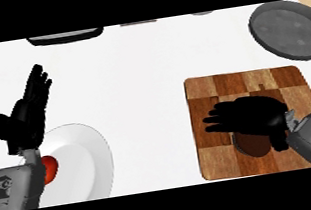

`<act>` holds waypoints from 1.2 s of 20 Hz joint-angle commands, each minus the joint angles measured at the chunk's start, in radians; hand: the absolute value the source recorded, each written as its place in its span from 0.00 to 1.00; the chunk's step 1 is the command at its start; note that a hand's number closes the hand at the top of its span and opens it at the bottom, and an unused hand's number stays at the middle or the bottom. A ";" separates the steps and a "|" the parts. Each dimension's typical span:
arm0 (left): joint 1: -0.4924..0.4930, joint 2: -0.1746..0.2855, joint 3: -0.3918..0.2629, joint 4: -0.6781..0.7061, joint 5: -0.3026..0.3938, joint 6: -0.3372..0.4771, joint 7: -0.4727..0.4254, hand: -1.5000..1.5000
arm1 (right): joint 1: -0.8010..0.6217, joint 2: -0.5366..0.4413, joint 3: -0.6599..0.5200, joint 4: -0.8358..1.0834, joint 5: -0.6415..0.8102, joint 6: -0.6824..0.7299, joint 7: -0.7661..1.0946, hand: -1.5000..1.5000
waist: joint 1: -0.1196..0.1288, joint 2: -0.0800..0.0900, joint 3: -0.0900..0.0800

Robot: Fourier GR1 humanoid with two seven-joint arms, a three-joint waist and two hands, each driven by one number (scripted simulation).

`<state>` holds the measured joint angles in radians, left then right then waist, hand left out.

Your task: Pick the cupcake from the cutting board and place it in the pan

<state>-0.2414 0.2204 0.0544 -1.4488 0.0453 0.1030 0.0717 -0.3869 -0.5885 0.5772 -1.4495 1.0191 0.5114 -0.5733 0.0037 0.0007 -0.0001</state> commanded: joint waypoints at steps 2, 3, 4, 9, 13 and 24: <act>0.012 0.021 0.032 -0.005 0.019 -0.041 -0.001 0.50 | -0.026 0.026 0.008 0.078 0.059 0.018 -0.091 1.00 | 0.003 0.000 0.000; 0.047 -0.002 -0.009 -0.068 0.001 -0.017 0.041 0.50 | 0.011 -0.013 0.043 0.046 0.026 0.008 -0.149 1.00 | 0.006 -0.001 0.000; 0.037 0.006 -0.003 -0.090 0.005 -0.021 0.051 0.50 | -0.024 -0.022 0.034 0.077 0.042 -0.053 -0.201 1.00 | 0.008 0.000 0.001; 0.054 -0.016 0.007 0.000 -0.024 -0.024 -0.053 0.50 | 0.010 0.039 0.040 0.083 0.096 -0.103 -0.181 1.00 | 0.000 0.000 0.000; 0.075 -0.006 0.034 -0.064 0.011 -0.044 -0.002 0.50 | 0.038 0.011 0.005 0.012 0.096 -0.067 -0.201 1.00 | -0.001 -0.001 0.000; 0.023 -0.006 0.040 -0.032 -0.018 -0.002 0.022 0.50 | 0.057 0.364 -0.414 0.065 -0.002 -0.137 0.598 1.00 | -0.054 -0.013 -0.001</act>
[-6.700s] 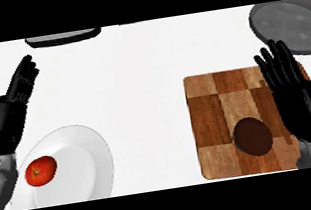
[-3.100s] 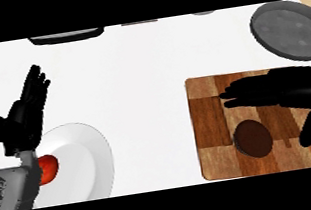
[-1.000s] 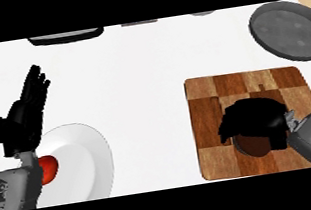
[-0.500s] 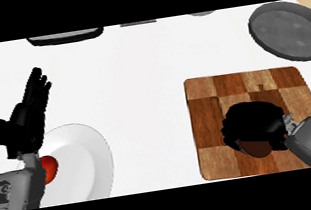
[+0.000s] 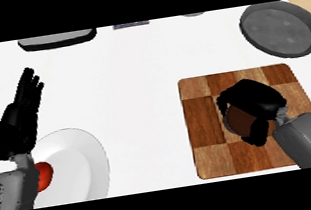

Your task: Pick the cupcake from the cutting board and place it in the pan

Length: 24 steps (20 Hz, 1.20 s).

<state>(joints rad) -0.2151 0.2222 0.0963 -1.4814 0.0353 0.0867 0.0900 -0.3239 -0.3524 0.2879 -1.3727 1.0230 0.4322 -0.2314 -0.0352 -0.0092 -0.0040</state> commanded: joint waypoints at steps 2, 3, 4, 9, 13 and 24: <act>0.000 0.012 0.003 -0.006 0.006 -0.013 0.013 0.50 | -0.050 0.178 -0.158 -0.102 0.022 -0.137 0.356 1.00 | -0.002 -0.007 0.003; 0.017 0.003 0.005 -0.006 -0.005 0.004 -0.009 0.50 | -0.055 0.180 -0.177 -0.148 0.029 -0.153 0.393 1.00 | 0.001 -0.007 0.002; -0.001 0.015 0.013 0.024 0.014 -0.024 -0.007 0.50 | -0.068 0.220 -0.174 -0.165 0.047 -0.197 0.427 1.00 | 0.007 0.001 0.002; 0.022 -0.008 -0.006 0.008 -0.002 -0.018 -0.045 0.50 | -0.126 0.270 -0.255 -0.303 0.023 -0.190 0.561 1.00 | 0.026 0.005 0.003; 0.007 -0.049 -0.046 -0.003 -0.054 0.035 -0.018 0.50 | -0.169 0.258 -0.328 -0.338 0.012 -0.201 0.611 1.00 | 0.031 0.008 0.004; -0.042 -0.028 -0.026 -0.011 -0.028 0.000 0.020 0.50 | -0.386 0.022 -0.707 0.088 -0.230 -0.309 0.411 1.00 | 0.047 0.014 0.005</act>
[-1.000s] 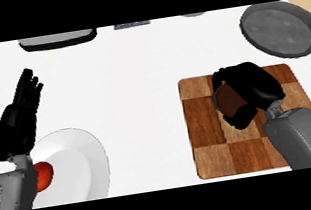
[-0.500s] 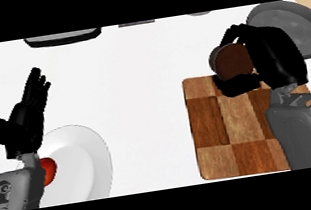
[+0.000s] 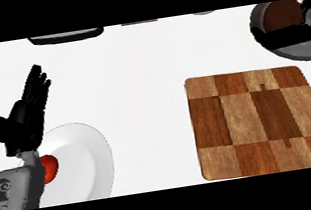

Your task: Pick the cupcake from the cutting board and place it in the pan

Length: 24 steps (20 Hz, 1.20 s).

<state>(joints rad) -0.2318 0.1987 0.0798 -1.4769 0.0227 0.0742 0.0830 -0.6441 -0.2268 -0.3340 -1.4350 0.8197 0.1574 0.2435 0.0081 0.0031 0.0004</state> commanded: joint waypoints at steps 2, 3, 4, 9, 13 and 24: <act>0.021 -0.028 -0.024 -0.003 -0.009 -0.003 -0.045 0.50 | -0.106 -0.197 -0.132 0.314 -0.005 -0.083 -0.149 1.00 | 0.021 0.010 0.001; -0.010 0.022 0.019 -0.016 0.032 -0.039 0.013 0.50 | -0.102 -0.221 -0.138 0.374 -0.003 -0.102 -0.193 1.00 | 0.021 0.009 0.001; -0.002 -0.005 -0.005 -0.011 0.012 -0.021 0.000 0.50 | -0.075 -0.193 -0.143 0.446 0.001 -0.192 -0.262 1.00 | 0.021 0.010 0.001; -0.036 -0.026 -0.028 0.026 -0.021 -0.001 -0.014 0.50 | -0.116 -0.318 -0.140 0.678 0.102 -0.331 -0.380 1.00 | 0.037 0.021 0.002; -0.075 -0.021 -0.023 0.033 -0.006 -0.015 0.000 0.50 | -0.147 -0.379 -0.191 0.854 0.102 -0.435 -0.451 1.00 | 0.054 0.033 0.005; -0.082 -0.026 -0.042 -0.004 -0.026 -0.005 0.012 0.50 | -0.194 -0.421 -0.294 1.123 0.022 -0.428 -0.528 0.00 | 0.091 0.049 0.010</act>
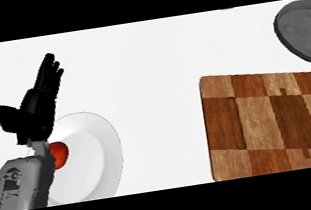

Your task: Pick the cupcake from the cutting board and place it in the pan

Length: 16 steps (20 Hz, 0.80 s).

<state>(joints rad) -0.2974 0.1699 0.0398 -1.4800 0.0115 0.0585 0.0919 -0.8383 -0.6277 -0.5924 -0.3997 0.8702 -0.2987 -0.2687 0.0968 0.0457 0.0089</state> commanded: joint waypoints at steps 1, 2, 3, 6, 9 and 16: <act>0.009 -0.012 -0.016 -0.007 -0.004 -0.004 -0.012 0.50 | -0.027 -0.011 -0.018 0.128 -0.023 0.129 0.020 0.00 | 0.014 0.002 0.000; -0.012 -0.001 -0.002 0.007 0.002 -0.007 -0.002 0.50 | -0.018 0.010 -0.040 0.147 -0.052 0.159 0.002 0.00 | 0.010 0.008 0.002; 0.001 -0.011 -0.007 0.014 -0.007 0.002 -0.025 0.50 | -0.041 -0.011 -0.049 0.162 -0.066 0.214 0.000 0.00 | 0.009 0.007 0.001; 0.008 0.001 0.003 0.010 -0.008 0.002 -0.021 0.50 | -0.028 -0.039 -0.070 0.191 -0.089 0.282 -0.068 0.00 | 0.004 0.005 0.002; 0.004 -0.020 -0.016 0.005 -0.007 0.003 -0.013 0.50 | -0.019 -0.033 -0.080 0.191 -0.094 0.234 -0.110 0.00 | 0.008 0.007 0.003; 0.020 -0.016 0.001 0.022 -0.010 0.014 -0.017 0.50 | -0.019 -0.048 -0.244 0.176 -0.262 0.220 -0.262 0.00 | -0.026 -0.008 0.002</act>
<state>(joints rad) -0.2815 0.1663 0.0456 -1.4632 0.0110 0.0576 0.0723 -0.8562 -0.6625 -0.7593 -0.2250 0.6868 -0.0830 -0.4689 0.0846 0.0423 0.0108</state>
